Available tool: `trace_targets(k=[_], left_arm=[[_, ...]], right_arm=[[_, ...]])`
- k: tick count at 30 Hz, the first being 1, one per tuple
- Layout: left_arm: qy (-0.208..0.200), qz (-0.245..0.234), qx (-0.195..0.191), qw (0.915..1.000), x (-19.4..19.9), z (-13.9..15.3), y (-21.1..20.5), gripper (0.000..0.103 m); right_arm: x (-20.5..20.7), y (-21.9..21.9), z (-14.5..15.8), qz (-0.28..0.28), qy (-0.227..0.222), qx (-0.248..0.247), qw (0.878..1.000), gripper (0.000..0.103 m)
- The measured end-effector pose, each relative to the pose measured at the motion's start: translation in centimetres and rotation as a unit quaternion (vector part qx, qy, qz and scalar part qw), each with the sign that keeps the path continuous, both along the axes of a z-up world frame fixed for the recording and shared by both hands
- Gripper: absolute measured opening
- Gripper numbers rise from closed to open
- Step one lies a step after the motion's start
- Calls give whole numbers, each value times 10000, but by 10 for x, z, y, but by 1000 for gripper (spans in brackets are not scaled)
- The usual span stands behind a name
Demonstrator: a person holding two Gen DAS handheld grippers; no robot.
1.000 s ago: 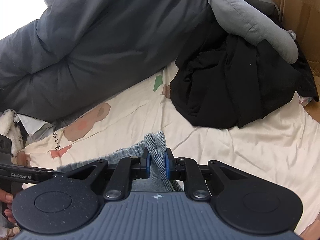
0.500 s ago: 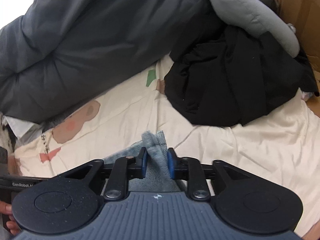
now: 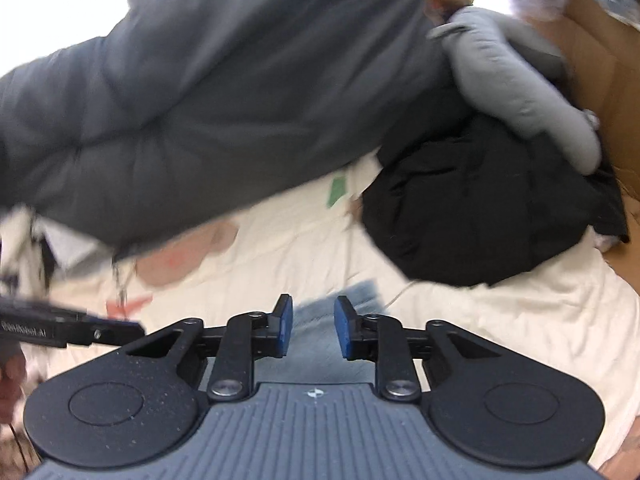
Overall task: Fold clothes
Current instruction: 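Pinch the folded pants with the right gripper beside the left gripper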
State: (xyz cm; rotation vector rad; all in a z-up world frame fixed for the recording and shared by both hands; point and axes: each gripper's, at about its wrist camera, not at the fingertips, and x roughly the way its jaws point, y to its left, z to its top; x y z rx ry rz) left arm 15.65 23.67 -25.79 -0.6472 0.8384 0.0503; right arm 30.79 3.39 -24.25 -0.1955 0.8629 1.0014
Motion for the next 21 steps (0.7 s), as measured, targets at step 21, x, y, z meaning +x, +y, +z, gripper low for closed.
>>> trace_targets(k=[21], left_arm=[[526,-48,446,9976,27,-62,-8,3]], right_arm=[[-7,49,-68,415,264,-727,9961,11]])
